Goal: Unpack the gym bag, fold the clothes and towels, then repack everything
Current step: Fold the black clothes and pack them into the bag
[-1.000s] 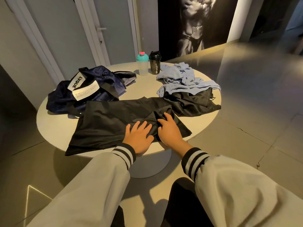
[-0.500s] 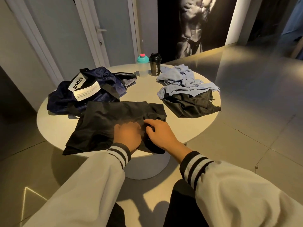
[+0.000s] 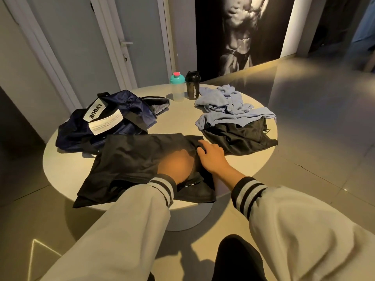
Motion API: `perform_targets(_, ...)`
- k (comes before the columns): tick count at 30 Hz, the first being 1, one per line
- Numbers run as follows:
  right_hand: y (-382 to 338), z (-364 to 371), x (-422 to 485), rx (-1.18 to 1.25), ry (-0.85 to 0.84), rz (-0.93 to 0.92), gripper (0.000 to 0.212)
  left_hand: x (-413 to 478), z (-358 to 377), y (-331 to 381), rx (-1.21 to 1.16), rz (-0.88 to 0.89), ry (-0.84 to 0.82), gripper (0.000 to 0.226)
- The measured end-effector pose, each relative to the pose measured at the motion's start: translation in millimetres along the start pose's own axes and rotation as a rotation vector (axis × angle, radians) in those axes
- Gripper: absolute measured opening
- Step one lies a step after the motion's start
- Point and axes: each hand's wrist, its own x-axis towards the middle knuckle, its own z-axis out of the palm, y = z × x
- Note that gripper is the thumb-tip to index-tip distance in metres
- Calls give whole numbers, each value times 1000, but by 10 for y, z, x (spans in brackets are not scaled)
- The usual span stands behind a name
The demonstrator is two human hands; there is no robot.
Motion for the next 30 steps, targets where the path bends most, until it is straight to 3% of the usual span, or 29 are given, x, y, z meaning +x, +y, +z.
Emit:
perform_targets(5,-38,44,343,-84,-78,38,36,363,-69,-2,-35,-48,0,17)
perform_targets(9,-34,87,513,-102,-17,-11,34,617,100,-82,-41,-2,-67,36)
perform_targets(14,-68,23,760,-103,66,-45,56,679,298,-185,-87,53,-2,54)
perform_targets(18,-50,53,876,-107,40,-25,67,670,386,-162,-8,92,26,57)
perform_targets(21,-18,46,873,-72,-25,-21,60,633,422,-155,11,94,54,57)
perform_targets(25,0,-31,736,79,139,-26,46,572,428,-133,97,131,93,56)
perform_targets(30,99,-85,409,-52,241,-123,24,504,348,-21,-25,123,11,57)
